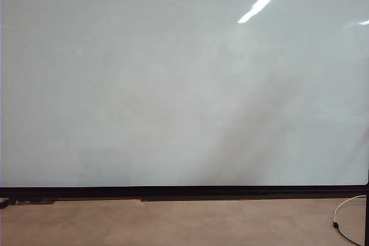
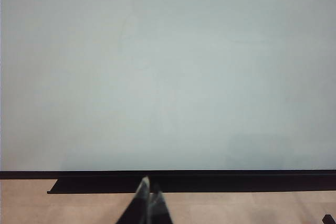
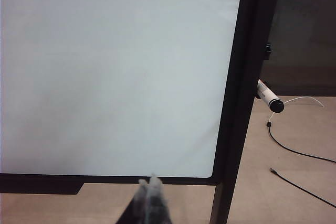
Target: Pick up the pen on the shelf to the right of the whiteboard and draw a check mark.
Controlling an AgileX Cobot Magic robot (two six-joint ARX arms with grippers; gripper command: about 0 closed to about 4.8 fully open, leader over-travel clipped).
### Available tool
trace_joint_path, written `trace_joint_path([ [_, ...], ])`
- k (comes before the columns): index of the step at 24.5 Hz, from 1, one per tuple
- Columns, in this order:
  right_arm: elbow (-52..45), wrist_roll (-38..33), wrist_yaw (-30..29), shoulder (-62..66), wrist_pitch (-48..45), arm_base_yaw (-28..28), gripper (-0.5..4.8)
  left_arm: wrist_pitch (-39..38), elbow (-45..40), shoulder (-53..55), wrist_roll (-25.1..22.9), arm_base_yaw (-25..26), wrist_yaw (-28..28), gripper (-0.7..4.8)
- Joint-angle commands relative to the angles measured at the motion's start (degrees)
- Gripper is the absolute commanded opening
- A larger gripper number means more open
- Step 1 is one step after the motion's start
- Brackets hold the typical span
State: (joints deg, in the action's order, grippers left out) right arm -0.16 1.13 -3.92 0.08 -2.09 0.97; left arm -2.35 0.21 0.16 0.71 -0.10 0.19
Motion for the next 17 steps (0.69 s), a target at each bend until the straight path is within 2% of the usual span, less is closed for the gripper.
trace_joint_path([
  [1,0.2,0.0,-0.1,0.0,-1.0,0.0,0.08,0.7,0.2,0.0,-0.3,0.0,0.0,-0.04],
  [17,0.2,-1.7,-0.1,0.0,-3.8,-0.2,0.09,0.7,0.2,0.0,-0.3,0.0,0.0,-0.04],
])
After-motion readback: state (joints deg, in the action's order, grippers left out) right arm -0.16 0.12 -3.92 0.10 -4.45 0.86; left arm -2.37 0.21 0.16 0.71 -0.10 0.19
